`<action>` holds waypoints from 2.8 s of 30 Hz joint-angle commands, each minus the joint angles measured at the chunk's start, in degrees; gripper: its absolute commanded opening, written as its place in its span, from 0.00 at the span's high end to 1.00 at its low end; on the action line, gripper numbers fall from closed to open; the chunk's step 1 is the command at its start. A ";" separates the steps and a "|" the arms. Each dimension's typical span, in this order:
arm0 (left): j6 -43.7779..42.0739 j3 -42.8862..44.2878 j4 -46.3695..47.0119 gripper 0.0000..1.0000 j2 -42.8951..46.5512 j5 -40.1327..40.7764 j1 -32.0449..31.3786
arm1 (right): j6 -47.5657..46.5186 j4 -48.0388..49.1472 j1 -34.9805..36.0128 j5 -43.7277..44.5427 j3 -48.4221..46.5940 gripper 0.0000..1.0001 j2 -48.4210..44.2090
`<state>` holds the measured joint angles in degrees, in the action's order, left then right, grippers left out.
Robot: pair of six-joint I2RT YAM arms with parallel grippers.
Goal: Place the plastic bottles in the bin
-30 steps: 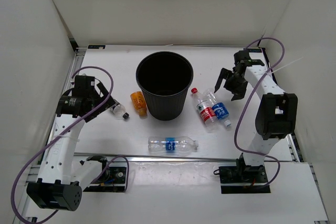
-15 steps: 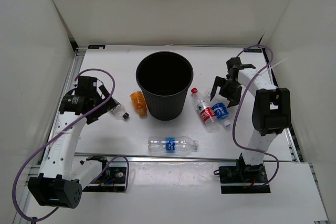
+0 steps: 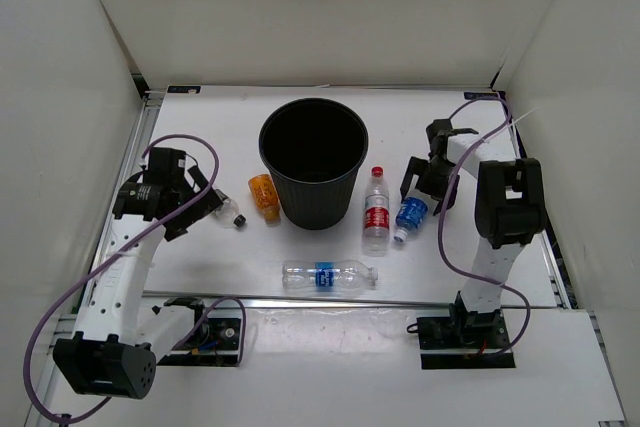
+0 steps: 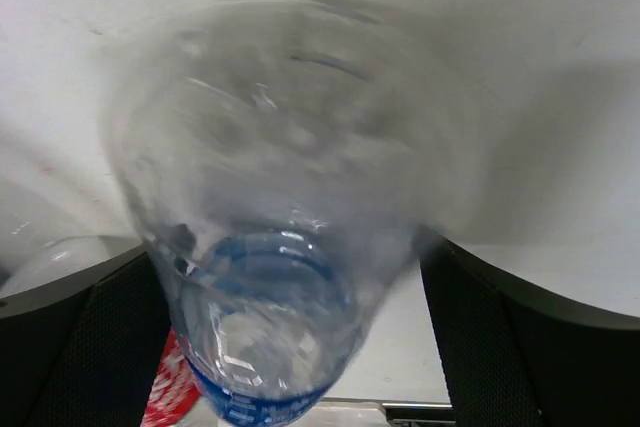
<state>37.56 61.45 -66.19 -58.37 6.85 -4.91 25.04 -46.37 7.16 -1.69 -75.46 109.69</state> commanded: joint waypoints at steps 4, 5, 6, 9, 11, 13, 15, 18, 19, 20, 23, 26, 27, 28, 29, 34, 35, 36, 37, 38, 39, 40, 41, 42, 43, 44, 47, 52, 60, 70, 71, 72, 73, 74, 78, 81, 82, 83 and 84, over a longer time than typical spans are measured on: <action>0.50 -0.63 -1.48 0.00 2.29 0.62 -0.19 | 0.89 -0.21 -0.13 2.13 1.11 0.17 1.49; 0.50 -0.63 -1.48 0.00 2.29 0.62 -0.19 | 0.89 -0.21 -0.13 2.66 1.63 0.22 1.49; 0.50 -0.63 -1.48 0.00 2.29 0.62 -0.19 | 0.89 -0.21 -0.13 2.66 1.63 0.27 1.49; 0.50 -0.63 -2.01 0.00 2.29 0.62 -0.19 | 2.20 -0.74 -0.13 3.89 1.63 0.47 0.80; 0.50 -0.63 -2.01 0.00 2.82 0.62 -0.19 | 3.34 -2.83 -0.91 5.47 0.85 0.54 0.17; 0.50 -0.63 -2.01 0.00 3.34 0.10 -0.19 | 4.85 -4.95 -2.32 5.47 -1.34 0.61 -0.53; 1.02 -1.15 -2.01 0.00 3.35 0.09 -0.19 | 5.81 -8.38 -3.02 6.70 -6.07 0.64 -2.62; 1.02 -1.16 -1.40 0.00 3.35 -1.05 -0.19 | 5.81 -11.18 -3.64 6.70 -12.23 0.66 -6.84; 1.02 -1.16 -1.39 0.00 3.35 -1.05 -0.19 | 5.81 -11.89 -4.25 5.92 -14.95 0.66 -7.73; 1.02 -1.16 -1.39 0.00 3.35 -1.05 -0.19 | 6.42 -12.42 -4.26 3.30 -20.29 0.66 -9.48; 1.02 -0.63 -0.87 0.00 2.74 -1.58 -0.19 | 8.70 -13.13 -4.26 -0.32 -30.49 0.68 -11.51; 0.41 0.51 -0.87 0.00 2.12 -2.11 -0.19 | 9.94 -11.47 -3.73 -7.51 -36.32 0.68 -12.91; -0.11 1.03 -0.87 0.00 1.60 -2.11 -0.19 | 10.55 -8.59 -3.12 -9.97 -38.77 0.69 -13.88; -0.12 1.04 -0.87 0.00 1.59 -2.11 -0.19 | 10.56 -6.65 -3.12 -12.61 -39.41 0.69 -14.58; -0.12 1.04 -0.87 0.00 1.59 -2.11 -0.19 | 11.34 -4.28 -1.81 -18.29 -39.41 0.69 -15.98; -0.65 1.57 -0.87 0.00 1.59 -2.72 -0.19 | 13.63 5.41 5.73 -26.09 -45.00 0.71 -16.18; -0.65 1.57 -0.87 0.00 1.59 -2.72 -0.19 | 12.42 5.41 7.15 -25.38 -46.78 0.71 -14.87; -0.65 1.04 -0.87 0.00 2.11 -3.24 -0.19 | 11.71 5.93 8.73 -24.42 -48.27 0.71 -14.16; -0.65 1.04 -0.87 0.00 2.12 -3.25 -0.19 | 10.83 5.94 11.45 -23.54 -49.77 0.71 -12.50; -1.17 1.04 -1.39 0.00 2.64 -3.25 -0.19 | 10.04 6.90 12.69 -23.01 -51.26 0.71 -11.53; -1.17 1.04 -1.39 0.00 2.65 -3.25 -0.19 | 8.47 6.91 14.01 -21.35 -54.58 0.71 -10.38; -1.17 1.04 -1.92 0.00 3.43 -3.25 -0.19 | 7.58 6.91 16.63 -20.12 -56.10 0.71 -8.28; -1.17 1.04 -1.92 0.00 3.44 -3.25 -0.19 | 6.61 6.91 17.88 -19.15 -57.42 0.70 -7.39; -1.70 1.04 -1.92 0.00 4.05 -3.25 -0.19 | 5.56 6.91 19.11 -18.01 -58.30 0.69 -6.60; -1.70 1.04 -2.53 0.00 4.05 -3.25 -0.19 | 3.03 7.43 21.91 -14.51 -58.92 0.69 -5.90; -2.22 1.04 -2.54 0.00 4.66 -3.25 -0.19 | 1.52 7.43 23.41 -12.13 -58.92 0.66 -5.11; -2.23 1.57 -3.76 0.00 5.28 -3.25 -0.19 | -4.28 7.43 29.22 -2.56 -57.34 0.51 -4.58; -2.76 1.57 -3.77 0.00 6.86 -3.78 -0.19 | -9.12 7.43 35.90 12.57 -55.85 0.35 -3.34; -0.66 -0.28 -1.40 0.00 8.10 -2.56 -0.19 | -11.51 6.20 38.98 26.28 -51.12 0.00 -10.17; 4.80 4.89 6.16 0.00 -14.55 -5.62 5.52 | -6.49 -0.20 38.98 29.65 -36.35 0.00 -28.12; 4.80 5.78 6.16 0.00 -17.02 -5.62 5.52 | -5.80 -1.60 38.98 29.03 -35.81 0.00 -29.78; 5.50 6.66 6.86 0.00 -21.48 -5.62 5.52 | -5.01 -2.31 38.98 28.51 -35.81 0.00 -30.58; 6.38 7.36 6.87 0.00 -23.52 -5.62 5.52 | -5.00 -2.93 38.98 27.89 -34.85 0.00 -31.37; 6.38 8.85 7.48 0.00 -25.29 -5.62 5.52 | -4.39 -3.63 38.98 27.89 -33.80 0.00 -32.77; 6.91 12.02 10.64 0.00 -31.53 -6.15 4.83 | -4.38 -4.16 38.98 25.25 -31.94 0.00 -35.33; 6.91 13.86 10.65 0.00 -35.84 -4.75 4.82 | -5.26 -7.32 38.46 23.85 -32.55 0.00 -35.86; 7.43 13.87 10.65 0.00 -36.63 -4.05 4.30 | -5.26 -7.33 38.46 22.89 -32.03 0.00 -35.86; 7.44 13.87 10.65 0.00 -38.03 -3.43 4.29 | -5.26 -7.85 37.76 22.01 -31.51 0.00 -37.08; 7.44 13.87 10.65 0.00 -38.66 -3.42 4.29 | -5.26 -7.86 37.75 21.13 -30.89 0.00 -37.61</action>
<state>44.10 73.60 -56.42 -96.42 2.15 -0.14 19.99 -52.34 45.41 22.31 -107.02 74.17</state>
